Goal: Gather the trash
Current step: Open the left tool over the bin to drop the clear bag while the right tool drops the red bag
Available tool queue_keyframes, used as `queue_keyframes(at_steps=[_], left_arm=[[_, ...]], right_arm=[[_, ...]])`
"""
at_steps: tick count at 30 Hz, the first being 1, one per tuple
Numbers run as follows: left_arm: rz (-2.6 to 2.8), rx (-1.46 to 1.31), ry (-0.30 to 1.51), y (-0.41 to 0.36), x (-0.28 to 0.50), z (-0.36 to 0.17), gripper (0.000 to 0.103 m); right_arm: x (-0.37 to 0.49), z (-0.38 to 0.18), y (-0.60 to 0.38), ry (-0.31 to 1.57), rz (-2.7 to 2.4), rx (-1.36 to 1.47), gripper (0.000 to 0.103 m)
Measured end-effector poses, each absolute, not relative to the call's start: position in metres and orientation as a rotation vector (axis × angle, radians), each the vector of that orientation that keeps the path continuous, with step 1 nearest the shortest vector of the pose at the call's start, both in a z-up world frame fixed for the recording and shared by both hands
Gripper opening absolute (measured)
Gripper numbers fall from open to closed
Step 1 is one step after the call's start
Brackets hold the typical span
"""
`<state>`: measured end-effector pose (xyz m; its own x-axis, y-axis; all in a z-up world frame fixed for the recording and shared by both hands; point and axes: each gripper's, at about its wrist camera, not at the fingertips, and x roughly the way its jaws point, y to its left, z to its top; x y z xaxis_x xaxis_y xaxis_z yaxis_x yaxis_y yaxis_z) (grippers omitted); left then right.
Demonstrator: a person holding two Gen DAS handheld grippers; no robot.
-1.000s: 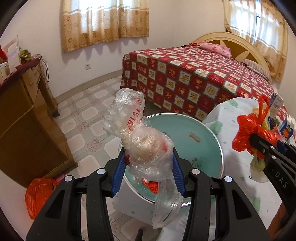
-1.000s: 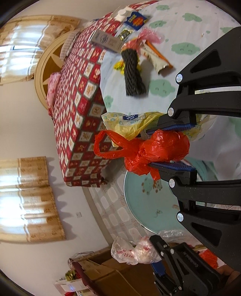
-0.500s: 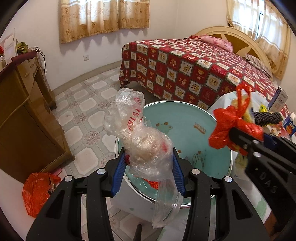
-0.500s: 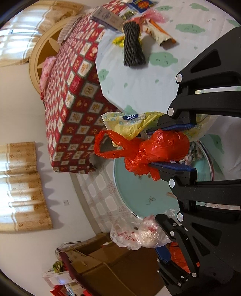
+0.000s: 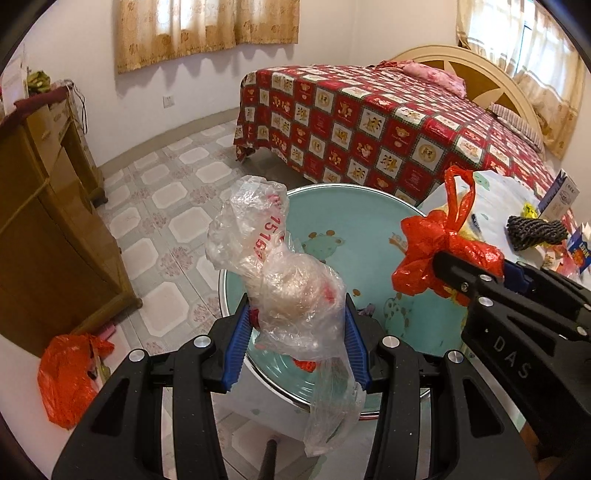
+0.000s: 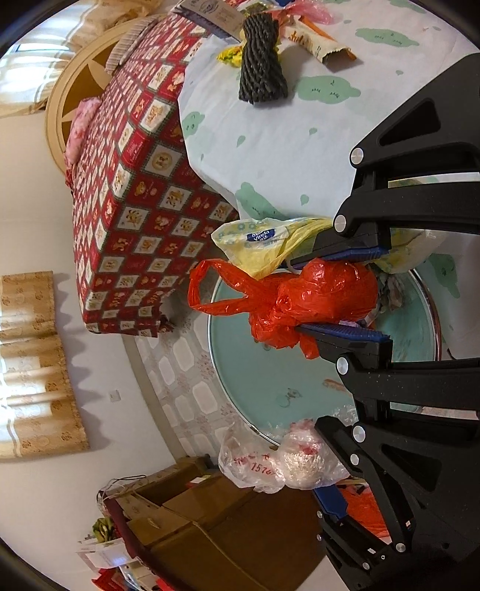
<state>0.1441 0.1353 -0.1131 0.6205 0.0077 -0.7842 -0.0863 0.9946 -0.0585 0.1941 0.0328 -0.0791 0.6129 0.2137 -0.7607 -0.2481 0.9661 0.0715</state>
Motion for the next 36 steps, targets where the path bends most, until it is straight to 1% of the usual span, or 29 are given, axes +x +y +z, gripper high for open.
queue_keyframes(at_steps=[11, 12, 13, 18, 28, 29, 30, 31, 32, 33, 36], left_arm=[[0.077, -0.095, 0.912, 0.14, 0.147, -0.117, 0.046], [0.083, -0.089, 0.912, 0.14, 0.147, -0.117, 0.046], [0.084, -0.088, 0.914, 0.14, 0.148, -0.117, 0.046], [0.085, -0.085, 0.92, 0.139, 0.149, -0.12, 0.046], [0.06, -0.061, 0.921, 0.131, 0.152, -0.123, 0.048], [0.051, -0.054, 0.924, 0.129, 0.152, -0.124, 0.05], [0.048, -0.048, 0.924, 0.127, 0.153, -0.124, 0.059], [0.044, -0.039, 0.92, 0.125, 0.152, -0.124, 0.066], [0.048, -0.03, 0.912, 0.123, 0.152, -0.123, 0.077], [0.055, -0.023, 0.905, 0.122, 0.152, -0.122, 0.08], [0.07, -0.025, 0.893, 0.125, 0.15, -0.119, 0.081]], right_arm=[[0.211, -0.091, 0.043, 0.938, 0.331, -0.059, 0.029], [0.212, -0.091, 0.044, 0.943, 0.333, -0.065, 0.03], [0.213, -0.09, 0.044, 0.944, 0.333, -0.063, 0.035], [0.212, -0.081, 0.038, 0.92, 0.329, -0.047, 0.04], [0.206, -0.064, 0.02, 0.869, 0.255, -0.031, 0.041], [0.205, -0.062, 0.018, 0.863, 0.242, -0.029, 0.041], [0.205, -0.061, 0.016, 0.859, 0.236, -0.026, 0.041], [0.204, -0.058, 0.012, 0.854, 0.23, -0.023, 0.041], [0.203, -0.057, 0.01, 0.85, 0.223, -0.023, 0.041], [0.202, -0.055, 0.008, 0.842, 0.212, -0.023, 0.041], [0.2, -0.05, 0.003, 0.829, 0.194, -0.019, 0.041]])
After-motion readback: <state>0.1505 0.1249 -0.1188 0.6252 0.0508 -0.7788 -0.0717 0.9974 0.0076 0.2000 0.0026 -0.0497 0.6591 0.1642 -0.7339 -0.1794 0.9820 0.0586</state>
